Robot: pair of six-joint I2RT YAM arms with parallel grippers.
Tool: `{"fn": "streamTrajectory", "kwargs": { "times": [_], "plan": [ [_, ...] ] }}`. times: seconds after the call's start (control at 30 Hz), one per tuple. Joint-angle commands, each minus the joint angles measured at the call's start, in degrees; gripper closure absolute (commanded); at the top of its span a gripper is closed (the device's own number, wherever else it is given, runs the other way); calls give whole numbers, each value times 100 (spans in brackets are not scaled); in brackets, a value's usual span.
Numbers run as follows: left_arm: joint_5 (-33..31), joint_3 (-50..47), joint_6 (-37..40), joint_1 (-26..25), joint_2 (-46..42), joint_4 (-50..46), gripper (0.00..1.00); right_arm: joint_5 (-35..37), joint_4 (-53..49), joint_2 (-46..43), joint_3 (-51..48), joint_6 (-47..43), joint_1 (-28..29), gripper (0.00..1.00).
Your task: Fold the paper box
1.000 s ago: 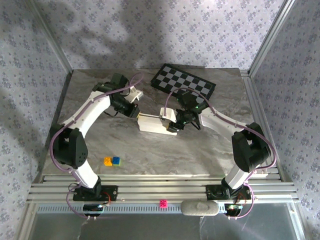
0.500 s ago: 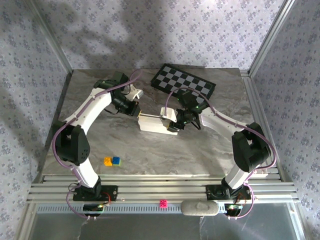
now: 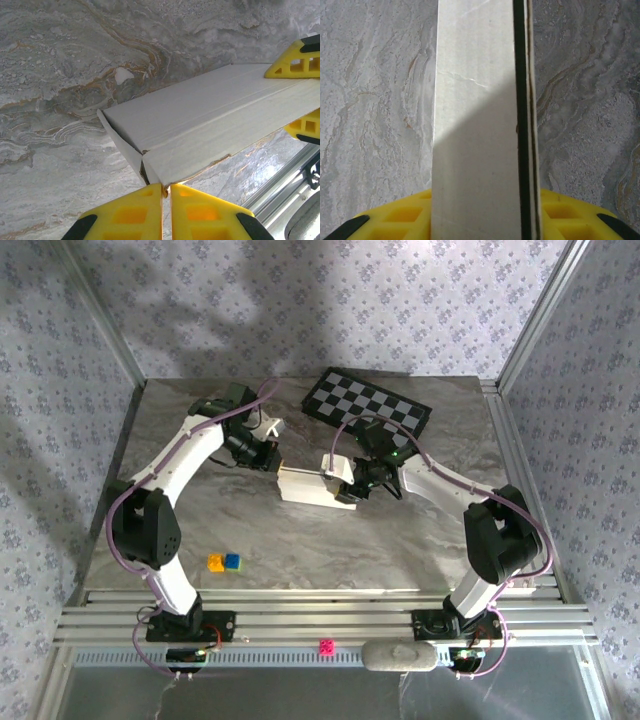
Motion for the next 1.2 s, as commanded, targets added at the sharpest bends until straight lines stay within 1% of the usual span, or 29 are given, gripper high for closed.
{"fn": "streamTrajectory", "kwargs": {
  "times": [0.0,0.4,0.63,0.67,0.83,0.9,0.97,1.1,1.17],
  "plan": [
    [248,-131,-95,-43,-15,98,89,0,-76,91,124,108,6,60],
    [-77,-566,-143,-43,-187,645,90,17,-83,95,124,124,4,60],
    [-121,-714,-284,-43,-280,770,90,36,-76,61,117,146,11,56],
    [-126,-718,-320,-43,-284,778,91,36,-79,38,301,153,15,55],
    [-30,-776,-600,-34,-385,851,87,36,-143,25,329,105,4,57],
    [99,-863,-835,16,-496,978,85,57,-130,33,293,87,15,57],
    [275,-978,-1031,74,-570,1091,84,83,-104,34,252,80,16,57],
    [481,-1085,-1235,130,-620,1164,84,114,-74,64,221,65,15,57],
    [560,-1118,-1374,163,-685,1228,82,122,-59,84,221,55,16,57]
  ]
}}
